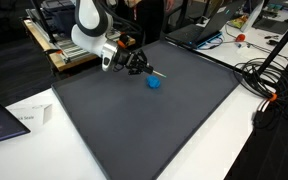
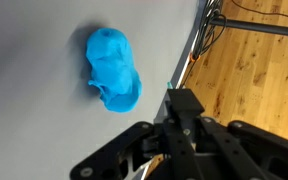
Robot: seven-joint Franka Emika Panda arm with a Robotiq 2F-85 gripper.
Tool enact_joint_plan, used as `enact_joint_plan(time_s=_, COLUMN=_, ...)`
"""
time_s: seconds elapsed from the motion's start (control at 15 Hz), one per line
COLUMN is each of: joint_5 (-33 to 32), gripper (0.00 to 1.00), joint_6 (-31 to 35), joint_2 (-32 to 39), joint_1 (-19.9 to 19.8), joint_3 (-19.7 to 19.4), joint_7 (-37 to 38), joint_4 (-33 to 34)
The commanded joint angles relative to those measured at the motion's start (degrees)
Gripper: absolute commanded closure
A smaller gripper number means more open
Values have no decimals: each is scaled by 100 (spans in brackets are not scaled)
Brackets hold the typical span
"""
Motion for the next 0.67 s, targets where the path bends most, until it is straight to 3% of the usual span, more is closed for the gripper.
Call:
enact_joint_plan(time_s=0.0, joint_5=422, gripper=97, joint_6=-81, joint_2=-229, joint_1=108, joint_3=-27, joint_7=-282, joint_4=-265)
enact_joint_plan(time_s=0.27, joint_5=392, gripper=97, joint_6=-49, joint_2=-250, joint_1=183, joint_3=-31, joint_7=-197, joint_4=-195)
enact_joint_plan(time_s=0.6, joint_5=-146, gripper=97, joint_6=36, joint_2=-82, joint_1=263, joint_3=2, joint_7=571, joint_4=204)
